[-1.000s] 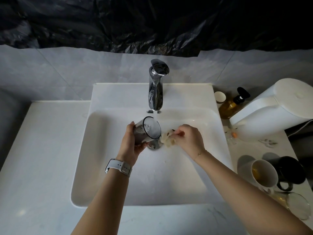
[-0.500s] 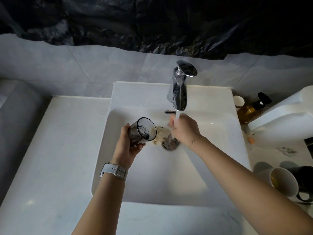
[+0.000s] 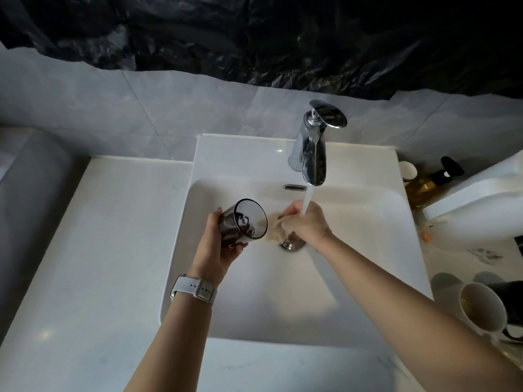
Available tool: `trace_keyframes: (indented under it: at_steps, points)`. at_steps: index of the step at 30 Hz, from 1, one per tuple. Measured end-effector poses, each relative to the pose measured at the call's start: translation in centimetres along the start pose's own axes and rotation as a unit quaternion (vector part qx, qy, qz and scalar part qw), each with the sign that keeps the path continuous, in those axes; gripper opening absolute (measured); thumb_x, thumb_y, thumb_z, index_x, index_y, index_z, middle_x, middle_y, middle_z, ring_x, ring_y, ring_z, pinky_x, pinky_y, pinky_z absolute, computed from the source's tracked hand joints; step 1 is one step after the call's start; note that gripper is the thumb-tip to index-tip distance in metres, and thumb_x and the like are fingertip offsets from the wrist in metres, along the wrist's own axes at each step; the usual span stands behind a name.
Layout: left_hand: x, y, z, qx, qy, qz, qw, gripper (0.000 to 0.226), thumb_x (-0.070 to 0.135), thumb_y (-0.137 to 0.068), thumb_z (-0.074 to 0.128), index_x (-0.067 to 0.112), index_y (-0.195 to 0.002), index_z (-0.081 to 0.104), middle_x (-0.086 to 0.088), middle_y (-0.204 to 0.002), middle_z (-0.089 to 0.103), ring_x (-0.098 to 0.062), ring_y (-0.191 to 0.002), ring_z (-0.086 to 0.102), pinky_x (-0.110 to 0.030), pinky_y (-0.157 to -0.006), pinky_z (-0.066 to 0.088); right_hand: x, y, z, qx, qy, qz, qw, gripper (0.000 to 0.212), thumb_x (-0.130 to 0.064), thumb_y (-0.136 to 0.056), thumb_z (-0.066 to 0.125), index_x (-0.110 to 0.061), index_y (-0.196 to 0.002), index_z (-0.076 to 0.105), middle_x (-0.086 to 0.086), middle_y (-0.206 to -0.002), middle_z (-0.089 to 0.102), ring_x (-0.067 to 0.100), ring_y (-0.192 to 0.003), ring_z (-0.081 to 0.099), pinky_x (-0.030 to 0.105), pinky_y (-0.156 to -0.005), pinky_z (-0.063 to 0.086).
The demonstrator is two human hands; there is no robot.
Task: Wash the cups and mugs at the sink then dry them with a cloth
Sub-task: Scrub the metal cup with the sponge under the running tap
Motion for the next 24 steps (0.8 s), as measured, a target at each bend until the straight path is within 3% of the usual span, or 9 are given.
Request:
trace_keyframes:
  at_steps: [3,6,9,10,12,14,16,21,24]
  points:
    - [-0.5,0.0,0.5,0.006,0.004,-0.015,1.0,0.033,0.047,-0.092,0.054,0.016,-0.092,0.066,-0.007,-0.076,0.064,-0.021,-0.057,0.053,-0.02,-0.039,0.041,1.5,1.0,-1.5,0.018,0.056,-0.073,0.996,0.018,-0.026,-0.077,0.071,-0.011,-0.078,0.062,-0.001,-0.072,0.065,0.017,-0.069,0.061,0.03,-0.065,0.049]
    - [-0.9,0.1,1.2,0.001,0.014,-0.029,0.999,0.034,0.047,-0.092,0.053,0.015,-0.098,0.065,-0.009,-0.077,0.067,-0.023,-0.057,0.052,-0.018,-0.037,0.04,2.7,1.5,-2.1,0.032,0.12,-0.12,0.985,0.035,-0.038,-0.082,0.069,-0.017,-0.064,0.048,-0.004,-0.059,0.054,0.016,-0.056,0.05,0.029,-0.056,0.041]
    - [-1.1,0.4,2.0,-0.016,0.015,-0.035,0.999,0.035,0.046,-0.094,0.051,0.014,-0.097,0.064,-0.009,-0.07,0.07,-0.024,-0.056,0.051,-0.017,-0.037,0.039,2.5,2.7,-2.5,-0.035,-0.147,-0.051,0.987,0.032,-0.027,-0.088,0.067,-0.015,-0.062,0.05,0.008,-0.064,0.053,0.016,-0.061,0.048,0.028,-0.065,0.041]
    - [-1.1,0.5,2.2,-0.018,0.014,-0.036,0.999,0.035,0.046,-0.094,0.051,0.014,-0.096,0.064,-0.009,-0.069,0.07,-0.024,-0.058,0.051,-0.017,-0.037,0.039,2.4,2.8,-2.5,-0.06,-0.257,-0.027,0.964,0.023,-0.021,-0.091,0.063,-0.012,-0.07,0.058,0.013,-0.072,0.055,0.017,-0.069,0.052,0.032,-0.07,0.043]
    - [-1.0,0.6,2.4,-0.013,0.013,-0.039,0.999,0.035,0.046,-0.094,0.052,0.014,-0.092,0.064,-0.008,-0.071,0.068,-0.024,-0.06,0.05,-0.016,-0.037,0.039,1.8,3.3,-2.8,-0.07,-0.347,-0.002,0.935,0.015,-0.012,-0.094,0.057,-0.001,-0.086,0.062,0.013,-0.083,0.059,0.017,-0.077,0.057,0.03,-0.075,0.045]
    - [-0.9,0.7,2.5,-0.012,0.013,-0.039,0.999,0.035,0.047,-0.093,0.052,0.014,-0.092,0.063,-0.009,-0.075,0.065,-0.023,-0.06,0.05,-0.017,-0.036,0.039,1.5,3.5,-3.2,-0.041,-0.384,0.009,0.922,0.007,0.0,-0.091,0.058,-0.002,-0.084,0.058,0.006,-0.076,0.062,0.007,-0.066,0.061,0.017,-0.066,0.047]
    - [-0.7,0.8,2.6,-0.014,0.015,-0.035,0.999,0.034,0.046,-0.094,0.052,0.014,-0.092,0.063,-0.008,-0.072,0.066,-0.023,-0.058,0.049,-0.018,-0.035,0.038,1.6,3.5,-3.6,-0.018,-0.446,0.047,0.894,0.013,0.007,-0.087,0.058,-0.005,-0.082,0.056,0.002,-0.07,0.063,0.005,-0.06,0.063,0.015,-0.059,0.049]
    - [-0.6,1.1,2.8,-0.022,0.006,-0.025,0.999,0.034,0.046,-0.094,0.052,0.015,-0.089,0.063,-0.008,-0.075,0.065,-0.022,-0.059,0.05,-0.018,-0.036,0.038,0.9,4.0,-5.0,-0.106,-0.613,0.152,0.768,0.008,-0.017,-0.081,0.065,-0.014,-0.079,0.058,0.006,-0.074,0.065,0.019,-0.071,0.065,0.028,-0.065,0.048]
    - [-1.0,1.2,3.6,-0.021,-0.005,-0.026,0.999,0.031,0.045,-0.094,0.053,0.017,-0.088,0.063,-0.007,-0.073,0.065,-0.021,-0.059,0.052,-0.018,-0.037,0.04,0.0,4.8,-5.9,-0.133,-0.671,0.135,0.717,0.012,-0.022,-0.084,0.057,-0.012,-0.086,0.064,0.007,-0.088,0.066,0.022,-0.082,0.059,0.031,-0.074,0.041]
Point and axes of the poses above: each hand's wrist, its own y-axis away from the middle knuckle, its own z-axis out of the palm, x = y × z, the point moved 2 cm from there along -y, towards the middle knuckle
